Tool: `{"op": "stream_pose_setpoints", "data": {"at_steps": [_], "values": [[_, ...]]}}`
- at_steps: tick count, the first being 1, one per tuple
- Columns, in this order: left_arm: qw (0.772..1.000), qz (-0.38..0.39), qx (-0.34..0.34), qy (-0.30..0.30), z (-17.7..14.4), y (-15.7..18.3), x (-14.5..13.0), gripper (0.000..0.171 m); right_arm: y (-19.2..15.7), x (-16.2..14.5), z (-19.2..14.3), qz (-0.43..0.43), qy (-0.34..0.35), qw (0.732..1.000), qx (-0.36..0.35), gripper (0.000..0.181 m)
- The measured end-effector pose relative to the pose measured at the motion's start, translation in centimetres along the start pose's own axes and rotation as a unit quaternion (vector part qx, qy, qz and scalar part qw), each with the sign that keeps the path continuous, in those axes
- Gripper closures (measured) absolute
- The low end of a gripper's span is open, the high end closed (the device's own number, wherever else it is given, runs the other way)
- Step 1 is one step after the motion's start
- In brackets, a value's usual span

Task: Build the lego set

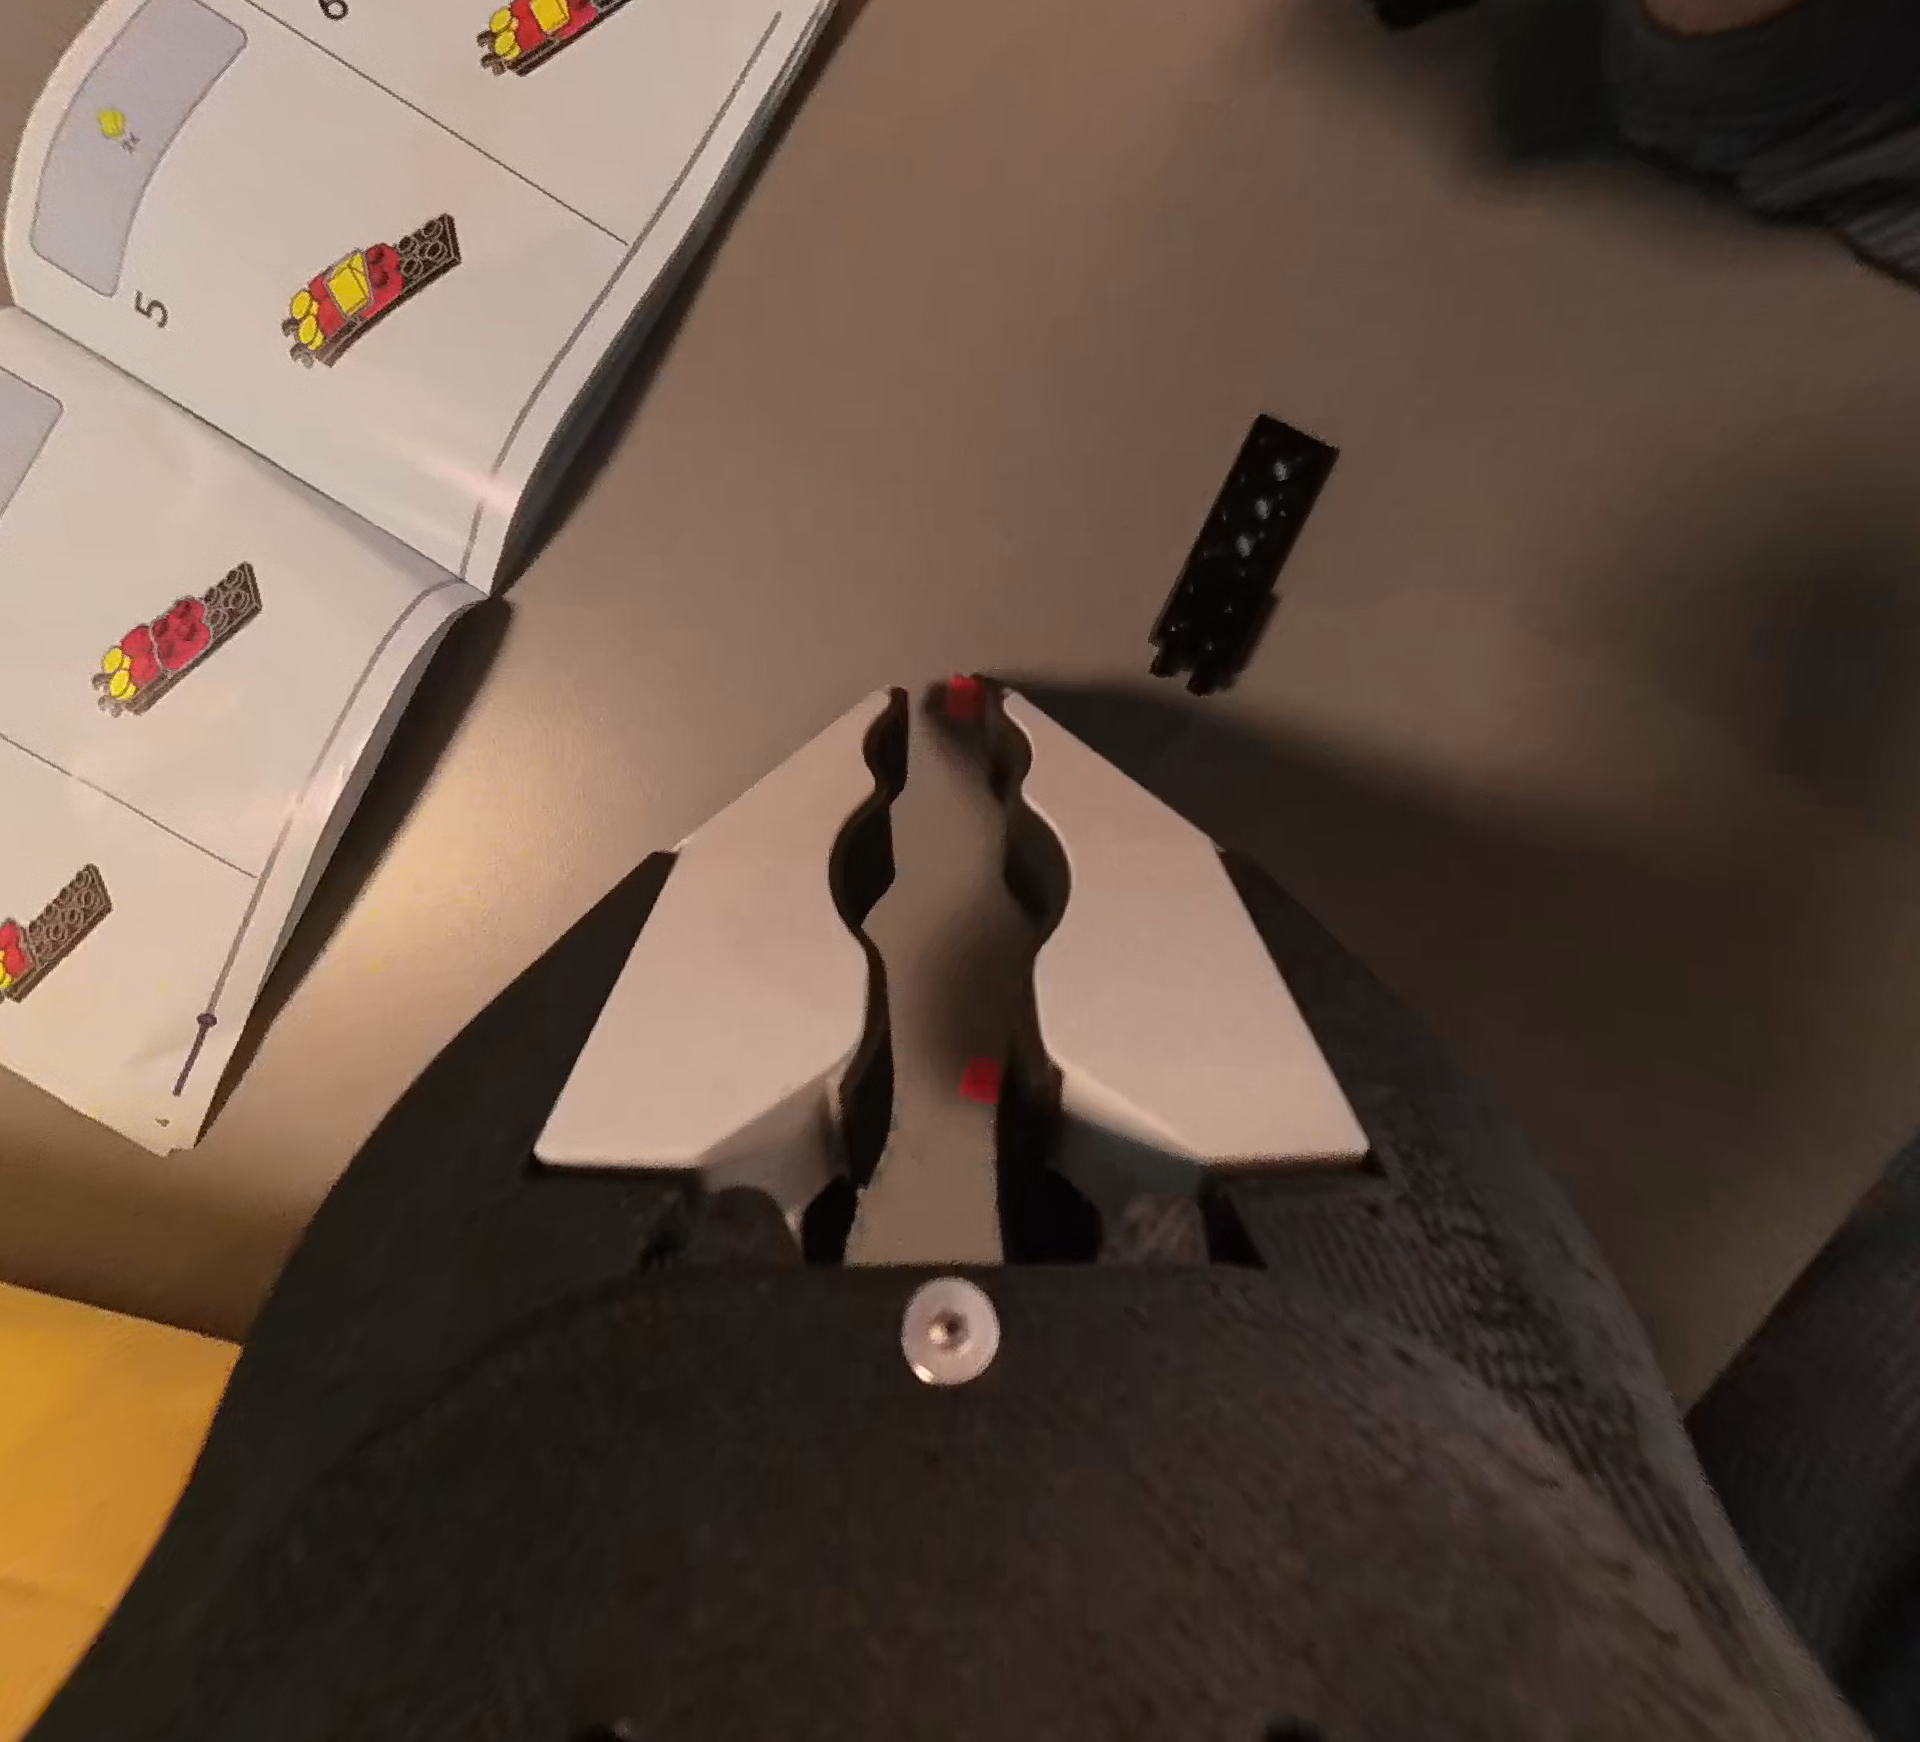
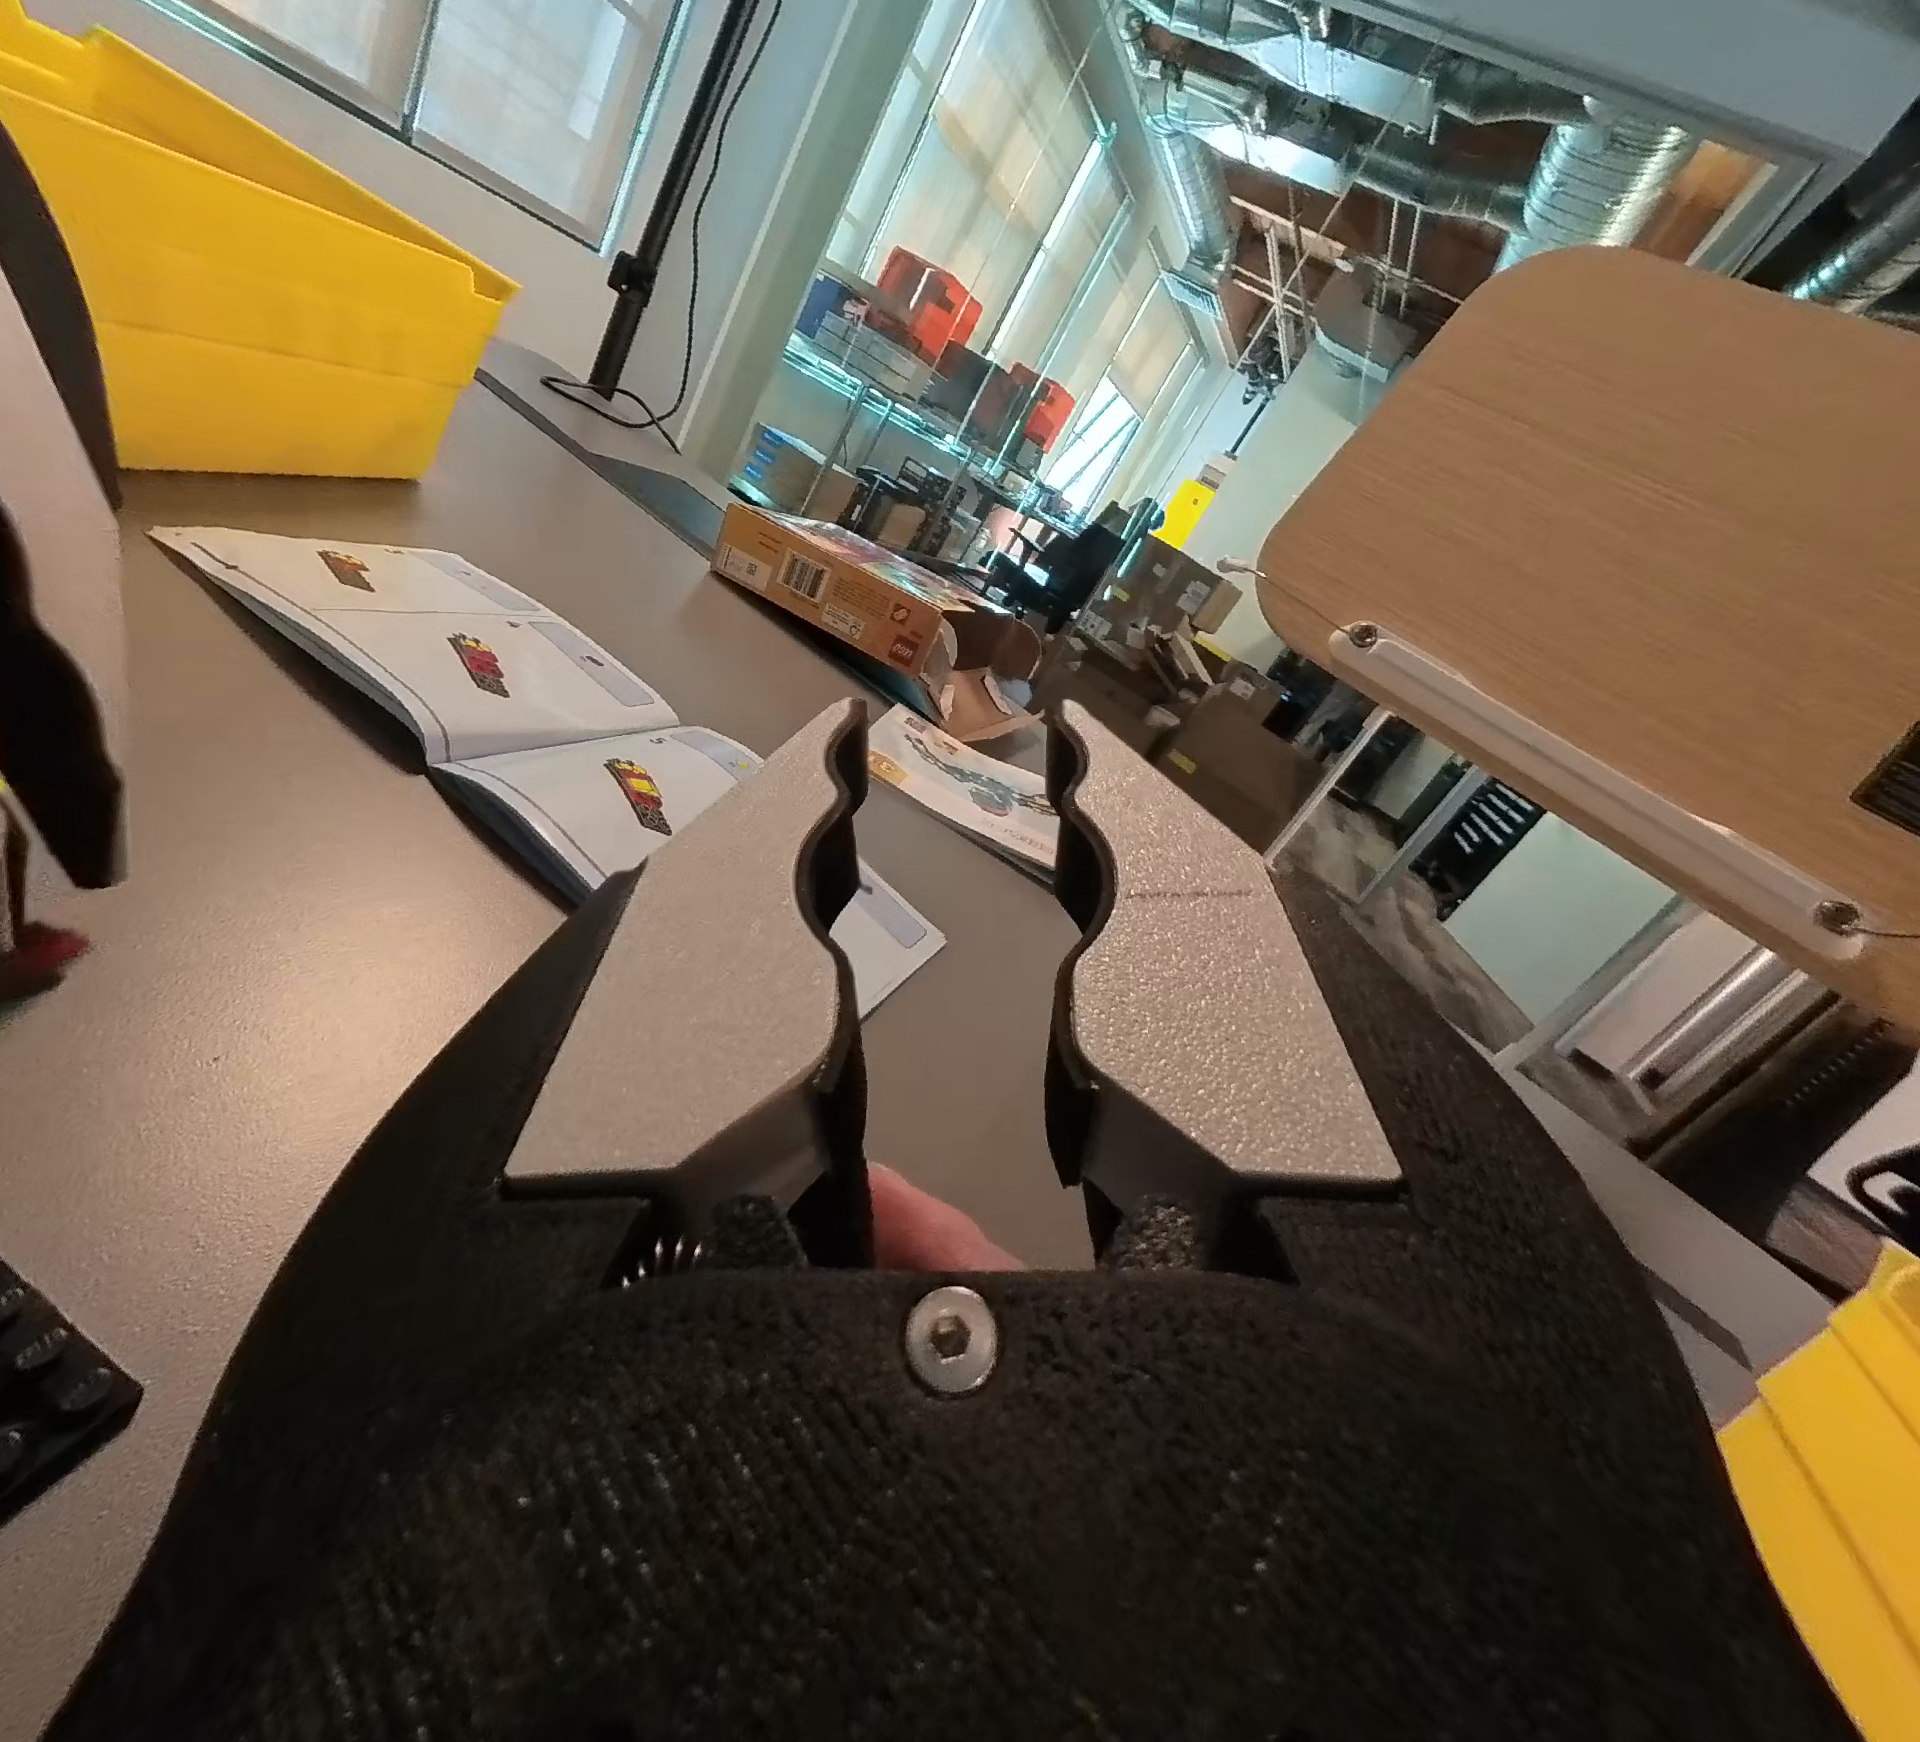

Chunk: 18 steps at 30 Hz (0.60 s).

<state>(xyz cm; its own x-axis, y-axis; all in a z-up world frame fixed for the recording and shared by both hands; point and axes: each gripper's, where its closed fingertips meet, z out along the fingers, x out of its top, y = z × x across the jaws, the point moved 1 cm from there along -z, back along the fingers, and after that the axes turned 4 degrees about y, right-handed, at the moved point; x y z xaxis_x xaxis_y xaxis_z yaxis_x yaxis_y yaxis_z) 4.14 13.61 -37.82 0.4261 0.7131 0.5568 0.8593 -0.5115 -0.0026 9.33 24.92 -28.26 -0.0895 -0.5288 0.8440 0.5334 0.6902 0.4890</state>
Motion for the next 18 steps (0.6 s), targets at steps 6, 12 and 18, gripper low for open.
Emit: {"op": "stream_pose_setpoints", "data": {"at_steps": [6,12,18], "values": [[0.999,-0.015,0.013,0.030,-0.4,-0.1,1.2,0.142,-0.3,0.4,-0.1,-0.007,0.007,1.000,0.006,0.152],[0.893,0.065,0.153,0.419,-10.5,-2.0,9.3,0.137,-0.4,0.2,0.0,-0.003,0.006,1.000,0.008,0.153],[0.828,0.118,0.138,0.531,-11.5,-1.5,7.0,0.137,-0.5,0.3,0.1,0.007,0.008,1.000,0.015,0.154]]}}
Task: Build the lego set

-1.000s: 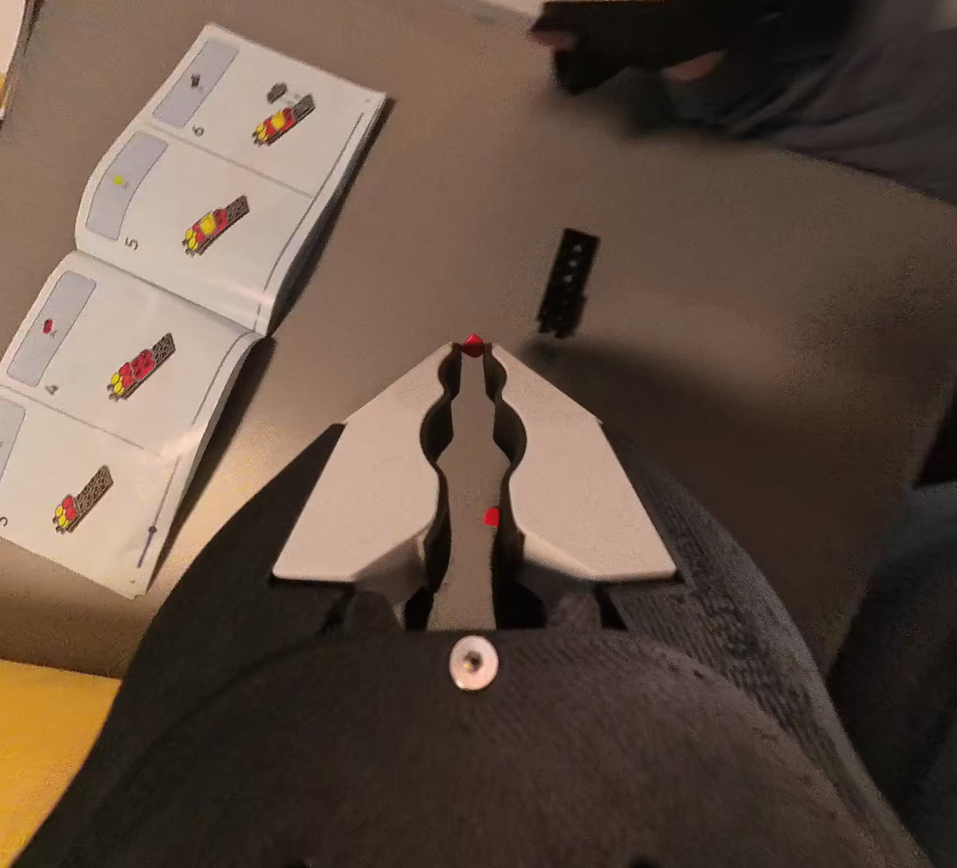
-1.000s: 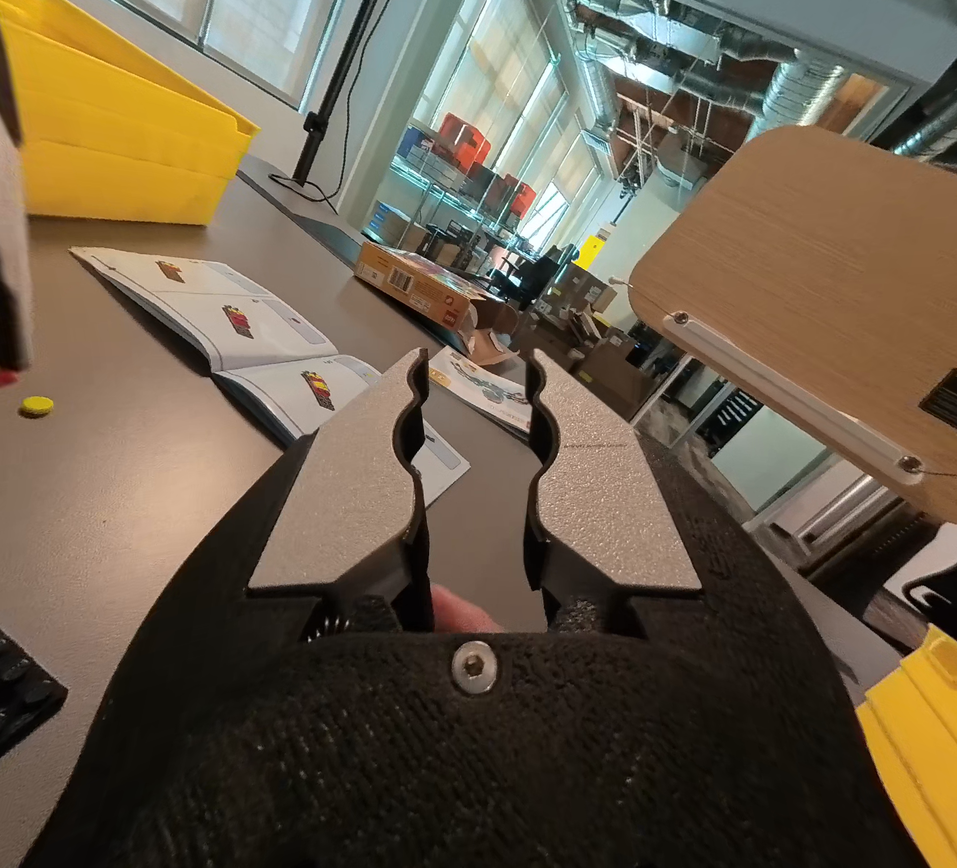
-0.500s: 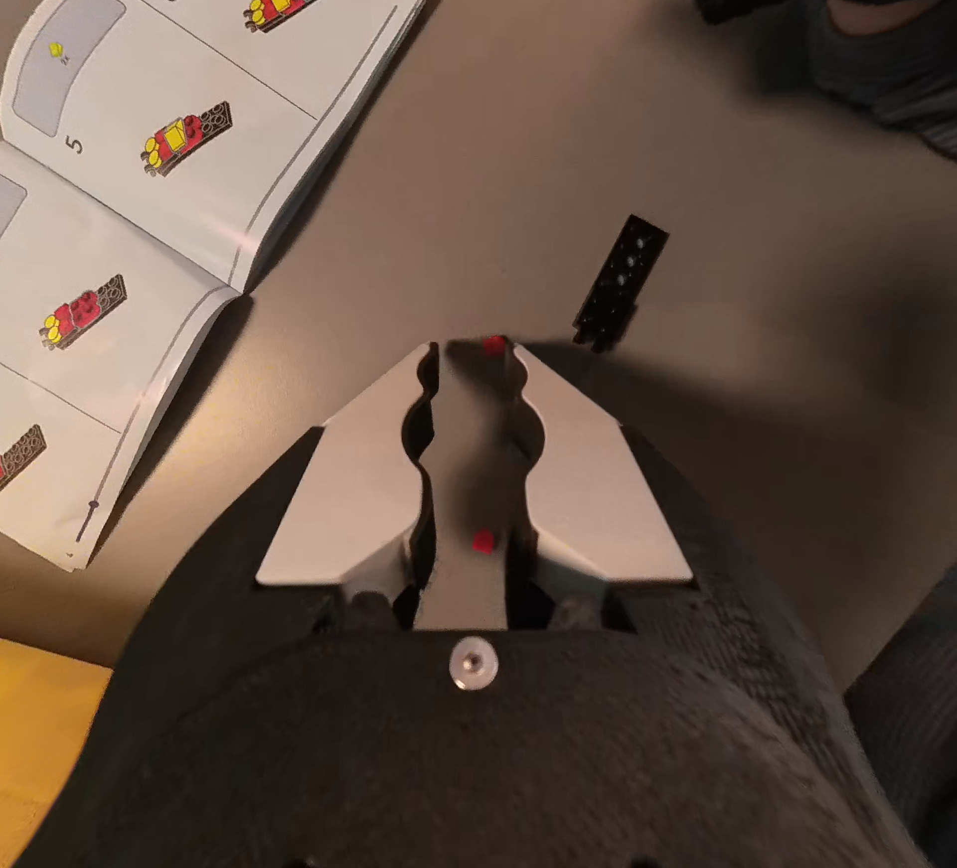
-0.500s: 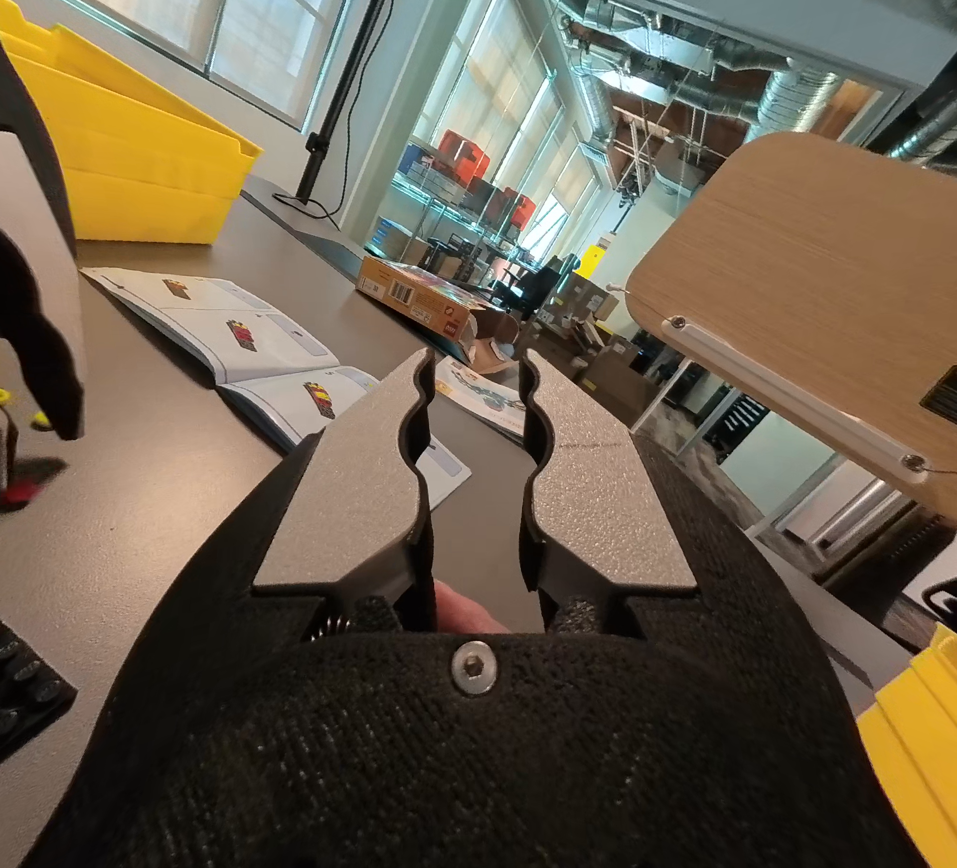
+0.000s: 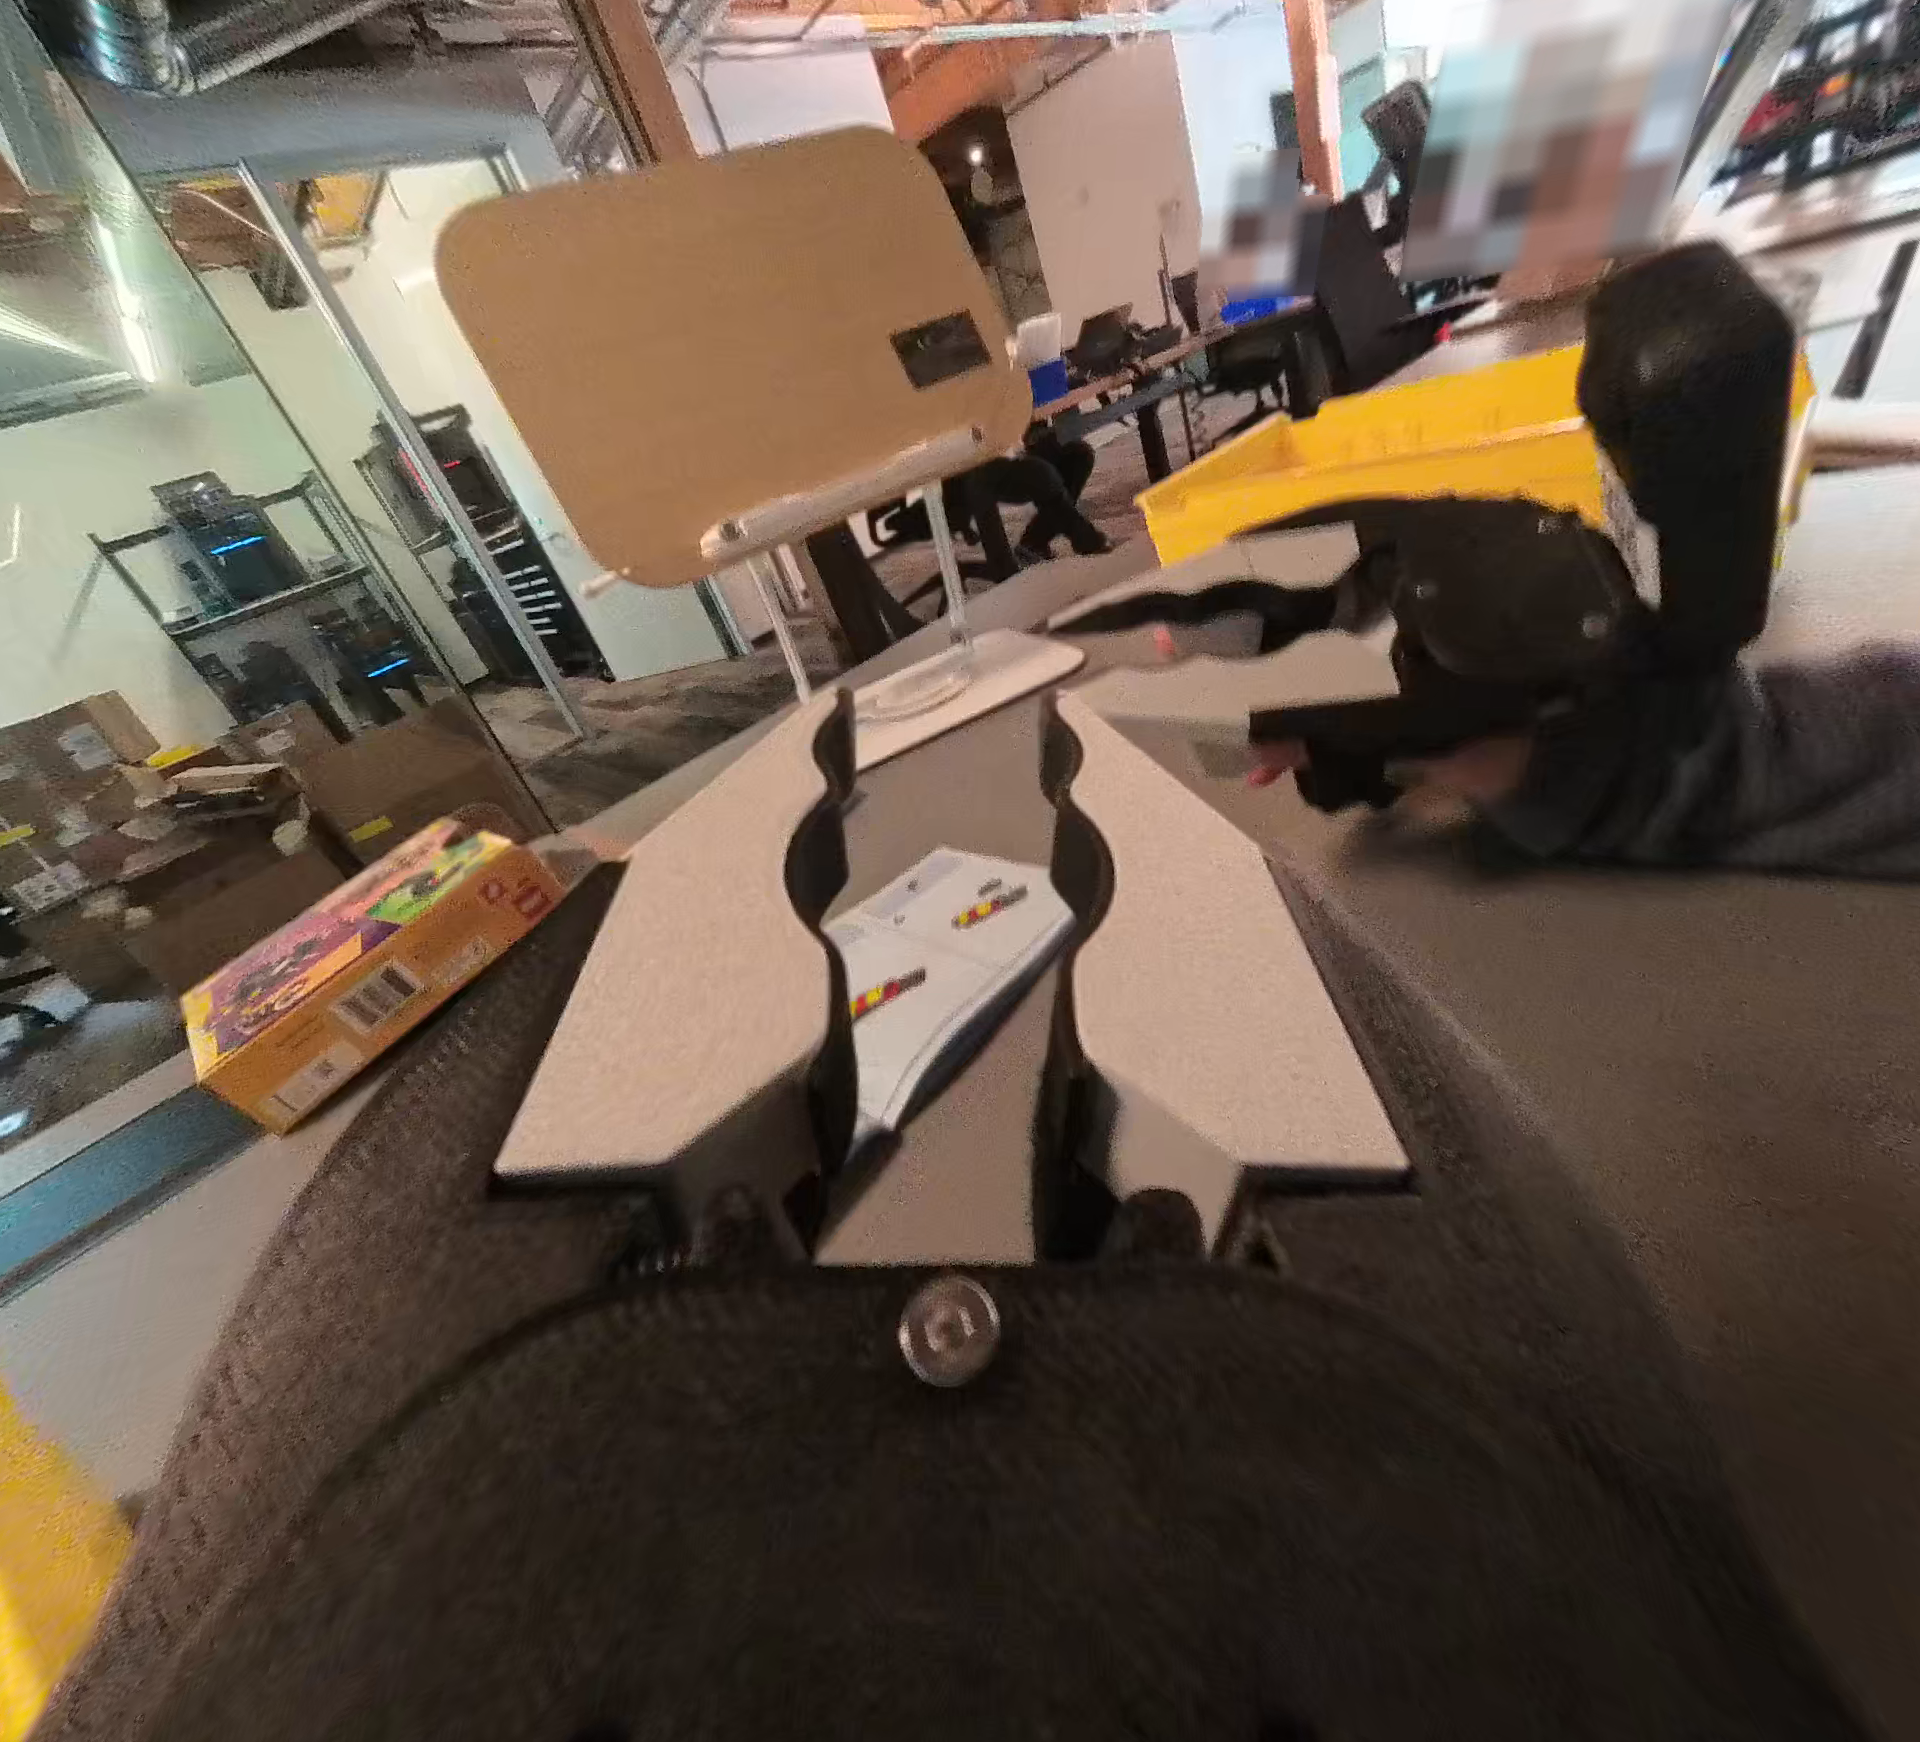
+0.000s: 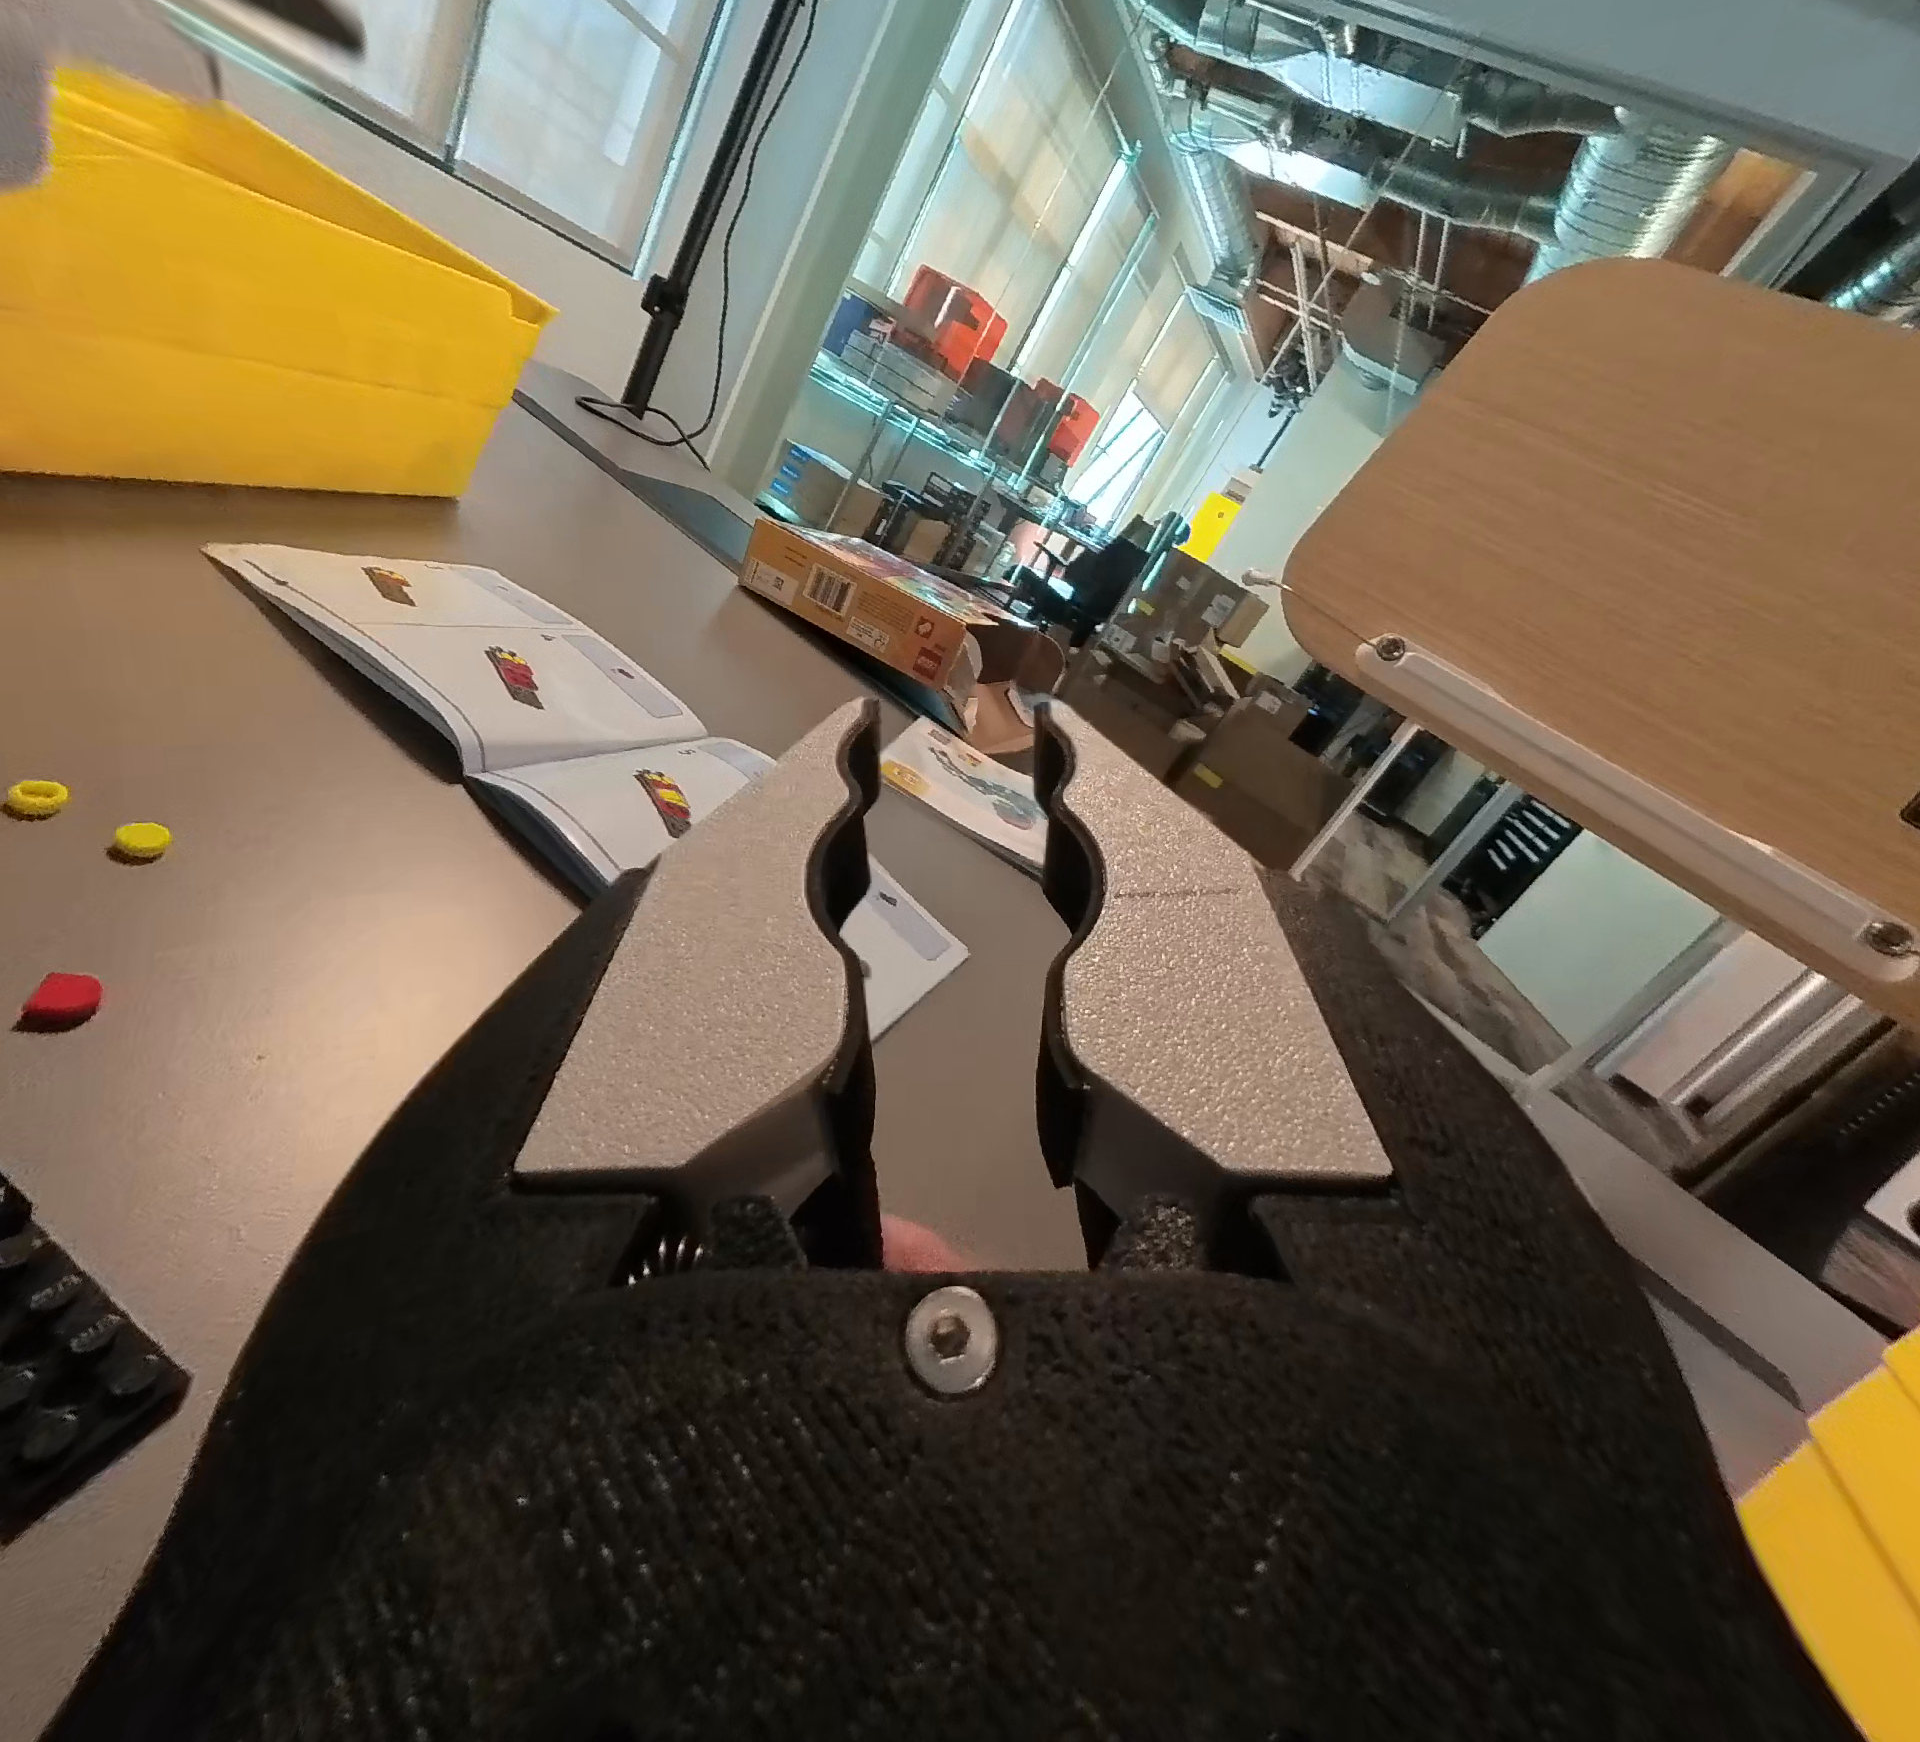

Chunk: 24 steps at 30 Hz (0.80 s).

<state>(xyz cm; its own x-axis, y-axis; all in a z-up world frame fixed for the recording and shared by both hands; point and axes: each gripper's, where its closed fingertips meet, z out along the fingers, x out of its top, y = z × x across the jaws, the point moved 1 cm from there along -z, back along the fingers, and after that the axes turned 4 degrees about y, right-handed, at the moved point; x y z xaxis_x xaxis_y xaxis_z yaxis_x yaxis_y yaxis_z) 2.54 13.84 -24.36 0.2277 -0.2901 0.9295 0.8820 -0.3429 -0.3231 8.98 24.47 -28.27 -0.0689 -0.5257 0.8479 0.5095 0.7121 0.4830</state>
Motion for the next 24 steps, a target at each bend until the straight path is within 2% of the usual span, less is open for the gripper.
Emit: {"op": "stream_pose_setpoints", "data": {"at_steps": [5,7,9,11,13,15,17,21,24], "values": [[0.997,0.029,-0.058,-0.040,-0.4,3.1,-2.9,0.141,-0.7,-0.1,0.1,-0.012,-0.007,0.999,0.029,0.154],[0.994,0.017,-0.094,-0.046,-0.8,4.6,-3.6,0.143,-1.4,-0.2,-0.1,-0.024,-0.020,0.997,0.071,0.153],[0.991,0.001,-0.120,-0.052,-1.1,5.6,-3.7,0.144,-2.9,-0.1,-0.8,-0.008,-0.034,0.989,0.147,0.153],[0.987,-0.026,-0.148,-0.049,-1.6,6.4,-3.3,0.146,-5.2,-0.1,-2.1,0.044,-0.062,0.965,0.251,0.152],[0.981,-0.053,-0.176,-0.054,-2.2,7.4,-3.2,0.147,-7.7,-0.2,-4.2,0.099,-0.108,0.922,0.358,0.149],[0.976,-0.056,-0.199,-0.060,-2.8,8.3,-3.3,0.149,-9.4,-0.8,-6.2,0.116,-0.159,0.883,0.426,0.144],[0.975,-0.041,-0.211,-0.064,-3.4,8.8,-3.4,0.150,-10.0,-1.7,-7.2,0.099,-0.191,0.867,0.449,0.143],[0.974,-0.032,-0.217,-0.062,-4.2,8.8,-3.3,0.152,-10.7,-2.0,-8.9,0.137,-0.227,0.831,0.489,0.143],[0.973,-0.050,-0.216,-0.064,-4.4,8.2,-3.4,0.152,-10.7,-2.0,-9.4,0.142,-0.232,0.824,0.497,0.144]]}}
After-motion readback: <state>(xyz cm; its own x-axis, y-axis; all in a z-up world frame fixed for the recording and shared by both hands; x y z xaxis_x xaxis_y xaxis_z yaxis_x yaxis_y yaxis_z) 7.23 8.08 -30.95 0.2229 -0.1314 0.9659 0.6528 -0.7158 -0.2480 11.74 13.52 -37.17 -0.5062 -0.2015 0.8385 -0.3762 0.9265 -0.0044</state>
